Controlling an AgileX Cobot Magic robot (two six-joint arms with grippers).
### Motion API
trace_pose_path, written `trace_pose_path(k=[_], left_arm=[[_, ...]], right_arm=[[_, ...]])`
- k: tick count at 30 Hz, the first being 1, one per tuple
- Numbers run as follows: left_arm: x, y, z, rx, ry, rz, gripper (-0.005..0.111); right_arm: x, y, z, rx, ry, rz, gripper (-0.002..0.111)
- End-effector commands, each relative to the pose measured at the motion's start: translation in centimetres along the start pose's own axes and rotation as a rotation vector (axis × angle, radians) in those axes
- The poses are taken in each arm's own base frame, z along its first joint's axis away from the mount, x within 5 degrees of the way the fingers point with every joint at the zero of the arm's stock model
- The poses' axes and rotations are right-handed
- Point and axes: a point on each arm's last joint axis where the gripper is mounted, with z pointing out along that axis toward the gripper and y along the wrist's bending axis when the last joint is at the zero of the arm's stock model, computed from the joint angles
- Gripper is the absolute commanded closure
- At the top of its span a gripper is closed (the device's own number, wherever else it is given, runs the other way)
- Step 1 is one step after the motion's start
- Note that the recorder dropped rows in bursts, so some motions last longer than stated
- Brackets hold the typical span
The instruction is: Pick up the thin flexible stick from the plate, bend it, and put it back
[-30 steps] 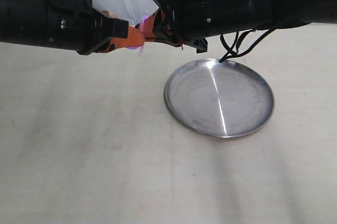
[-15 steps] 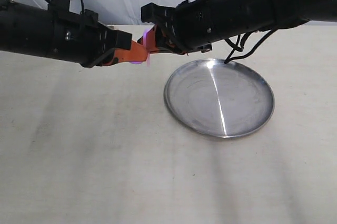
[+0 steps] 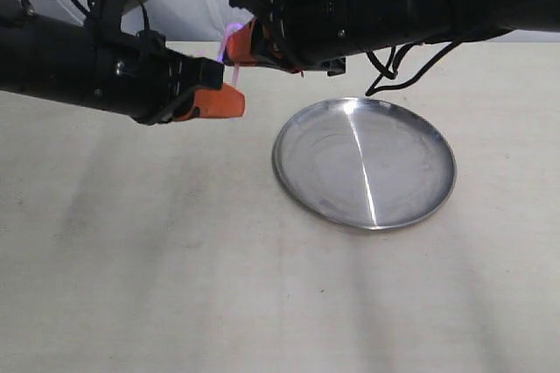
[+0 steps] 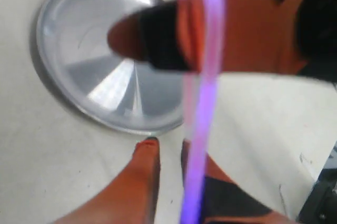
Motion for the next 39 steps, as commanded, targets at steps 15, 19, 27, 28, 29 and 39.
trace_pose_path(k=[15, 19, 27, 28, 29, 39], left_arm=[[1.6, 1.4, 0.4, -0.133, 0.147, 0.063, 0.069], [1.9, 1.7, 0.3, -0.162, 0.175, 0.065, 0.069], [1.8, 1.7, 0.3, -0.167, 0.174, 0.065, 0.069], [1.8, 1.7, 0.3, -0.168, 0.172, 0.065, 0.069], [1.8, 1.8, 0.3, -0.169, 0.170, 0.065, 0.069], [2.0, 2.2, 0.2, -0.224, 0.189, 0.048, 0.069]], right_arm=[[-0.9, 0.9, -0.7, 0.031, -0.065, -0.042, 0.108], [-1.2, -0.1, -0.9, 0.144, -0.089, -0.087, 0.108], [-1.5, -2.3, -1.5, 0.395, -0.106, -0.136, 0.108], [-1.5, -2.5, -1.6, 0.417, -0.102, -0.146, 0.108], [-1.5, -2.6, -1.6, 0.432, -0.105, -0.134, 0.108], [-1.2, -3.9, -2.3, 0.542, -0.011, -0.215, 0.108]])
